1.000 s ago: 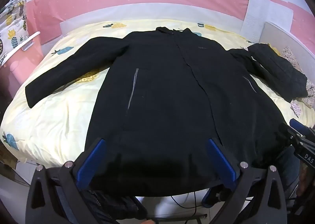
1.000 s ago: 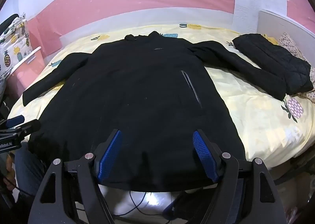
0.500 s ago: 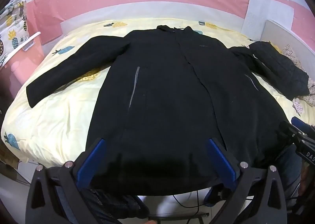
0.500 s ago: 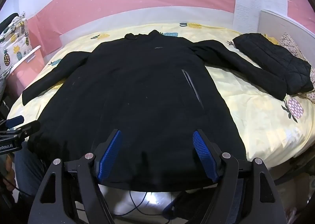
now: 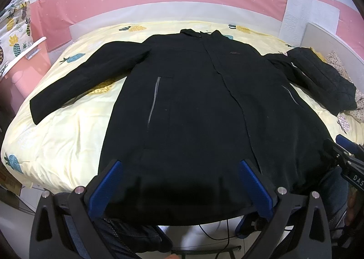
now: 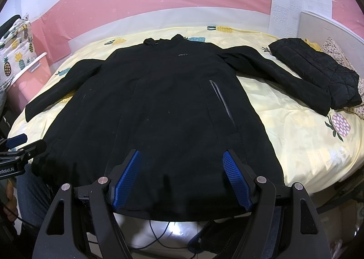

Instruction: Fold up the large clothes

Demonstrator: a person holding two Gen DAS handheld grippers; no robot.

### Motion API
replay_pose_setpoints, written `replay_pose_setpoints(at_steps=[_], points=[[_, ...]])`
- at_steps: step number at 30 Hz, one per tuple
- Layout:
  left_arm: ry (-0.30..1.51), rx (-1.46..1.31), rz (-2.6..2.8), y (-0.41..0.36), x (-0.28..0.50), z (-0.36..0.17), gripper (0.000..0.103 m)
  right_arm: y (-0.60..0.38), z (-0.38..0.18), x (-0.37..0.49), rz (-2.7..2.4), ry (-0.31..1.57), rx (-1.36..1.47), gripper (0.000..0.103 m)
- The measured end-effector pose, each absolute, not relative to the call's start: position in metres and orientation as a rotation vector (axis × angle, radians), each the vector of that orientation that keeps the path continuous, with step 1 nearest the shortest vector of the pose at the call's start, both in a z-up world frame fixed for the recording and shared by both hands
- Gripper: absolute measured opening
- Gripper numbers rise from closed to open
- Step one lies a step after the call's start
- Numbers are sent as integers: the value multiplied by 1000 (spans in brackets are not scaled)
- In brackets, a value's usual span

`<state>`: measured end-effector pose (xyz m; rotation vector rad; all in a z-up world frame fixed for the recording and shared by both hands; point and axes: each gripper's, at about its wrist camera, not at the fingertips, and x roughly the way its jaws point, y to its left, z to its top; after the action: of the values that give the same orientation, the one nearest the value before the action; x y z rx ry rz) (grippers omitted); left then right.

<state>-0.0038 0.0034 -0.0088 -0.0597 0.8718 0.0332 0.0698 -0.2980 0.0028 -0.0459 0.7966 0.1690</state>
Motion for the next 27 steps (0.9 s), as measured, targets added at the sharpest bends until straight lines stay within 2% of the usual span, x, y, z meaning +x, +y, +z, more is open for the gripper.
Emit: replay_pose_setpoints(at_steps=[27], points=[[895, -62, 23, -2, 0, -6, 103, -294, 0, 71, 165, 814, -60, 74]])
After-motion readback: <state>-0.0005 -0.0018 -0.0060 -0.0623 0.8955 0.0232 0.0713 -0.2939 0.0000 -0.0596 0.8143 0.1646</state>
